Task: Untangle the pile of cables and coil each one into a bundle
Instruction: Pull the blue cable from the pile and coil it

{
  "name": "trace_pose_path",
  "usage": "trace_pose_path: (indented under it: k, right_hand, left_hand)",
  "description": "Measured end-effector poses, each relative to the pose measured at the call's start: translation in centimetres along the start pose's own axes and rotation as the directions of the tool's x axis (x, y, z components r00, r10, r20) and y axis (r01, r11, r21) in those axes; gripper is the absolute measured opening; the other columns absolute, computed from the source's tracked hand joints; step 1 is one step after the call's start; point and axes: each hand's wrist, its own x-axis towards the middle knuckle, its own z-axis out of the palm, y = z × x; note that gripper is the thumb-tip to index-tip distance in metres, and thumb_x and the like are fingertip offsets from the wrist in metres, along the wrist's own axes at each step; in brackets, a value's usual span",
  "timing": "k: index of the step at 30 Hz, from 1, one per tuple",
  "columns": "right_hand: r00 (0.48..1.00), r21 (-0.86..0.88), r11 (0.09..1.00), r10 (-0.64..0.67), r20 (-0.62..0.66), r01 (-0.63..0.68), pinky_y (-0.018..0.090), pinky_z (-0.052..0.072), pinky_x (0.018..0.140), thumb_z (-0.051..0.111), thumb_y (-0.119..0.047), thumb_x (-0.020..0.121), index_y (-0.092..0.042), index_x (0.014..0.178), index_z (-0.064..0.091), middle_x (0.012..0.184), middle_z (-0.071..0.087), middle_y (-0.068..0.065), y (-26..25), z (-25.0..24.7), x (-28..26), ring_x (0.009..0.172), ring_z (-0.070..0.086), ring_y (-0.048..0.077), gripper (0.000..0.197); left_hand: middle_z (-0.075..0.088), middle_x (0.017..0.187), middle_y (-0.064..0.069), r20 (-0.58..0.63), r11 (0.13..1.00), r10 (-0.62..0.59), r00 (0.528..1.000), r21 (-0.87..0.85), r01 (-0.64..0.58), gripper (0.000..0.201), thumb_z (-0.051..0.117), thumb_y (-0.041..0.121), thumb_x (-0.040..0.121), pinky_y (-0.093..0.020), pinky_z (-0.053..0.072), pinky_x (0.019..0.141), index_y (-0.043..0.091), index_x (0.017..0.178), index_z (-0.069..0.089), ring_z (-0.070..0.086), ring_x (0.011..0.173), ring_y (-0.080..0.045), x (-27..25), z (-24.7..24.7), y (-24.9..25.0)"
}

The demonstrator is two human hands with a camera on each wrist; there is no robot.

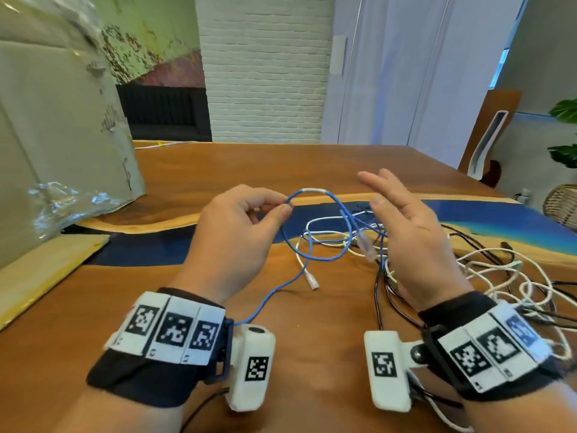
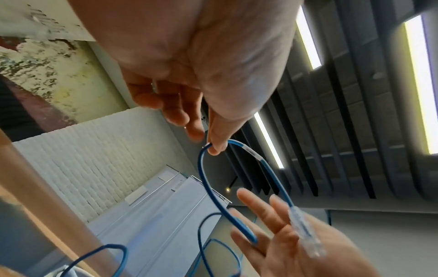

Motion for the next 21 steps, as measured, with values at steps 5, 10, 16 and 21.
trace_pose_path:
  k: [5, 10, 16, 21]
  right_hand:
    - [0.969, 0.039, 0.998, -0.059, 0.239, 0.051, 0.017, 0.05, 0.093, 0.06, -0.027, 0.101, -0.021, 0.119, 0.073, 0.103, 0.079, -0.002, -0.6, 1.7, -1.0, 0.107, 0.071, 0.007, 0.023]
    - [0.961, -0.177, 0.984, 0.043, 0.272, 0.006, 0.015, 0.043, 0.098, 0.071, -0.019, 0.095, -0.03, 0.105, 0.078, 0.117, 0.072, -0.015, 0.7, 2.2, -1.2, 0.114, 0.061, -0.008, 0.017]
    - [0.992, -0.114, 0.993, 0.005, -0.123, -0.019, 0.035, 0.054, 0.082, 0.073, -0.012, 0.091, -0.023, 0.09, 0.074, 0.085, 0.074, -0.006, 1.2, 1.5, -0.2, 0.084, 0.068, 0.01, 0.011]
    - [0.988, -0.27, 0.96, -0.109, -0.11, 0.075, 0.019, 0.046, 0.084, 0.08, -0.02, 0.084, -0.031, 0.118, 0.061, 0.103, 0.06, -0.006, 0.2, 1.5, -0.8, 0.096, 0.06, 0.004, 0.041]
  left_hand:
    - [0.064, 0.061, 0.005, 0.057, 0.986, -0.089, 0.994, -0.133, 0.096, 0.014, 0.065, 0.014, 0.098, -0.022, 0.046, 0.056, 0.022, 0.09, 0.075, 0.057, 0.053, -0.006, -0.1, 0.0, 0.5]
    - [0.074, 0.084, -0.019, 0.253, 0.776, -0.246, 0.936, -0.527, 0.347, 0.029, 0.051, 0.025, 0.094, -0.033, 0.056, 0.063, 0.001, 0.089, 0.065, 0.071, 0.071, -0.032, 0.0, -0.5, 1.4]
    - [0.073, 0.104, -0.011, 0.271, 0.87, -0.204, 0.941, -0.39, 0.301, 0.023, 0.048, -0.009, 0.1, -0.028, 0.054, 0.054, 0.01, 0.103, 0.061, 0.068, 0.057, -0.024, -0.8, 0.6, 1.1]
    - [0.077, 0.097, -0.006, 0.344, 0.872, -0.163, 0.925, -0.389, 0.298, 0.032, 0.046, -0.003, 0.103, -0.015, 0.032, 0.044, 0.019, 0.119, 0.063, 0.034, 0.041, -0.007, -0.9, 0.1, 2.3]
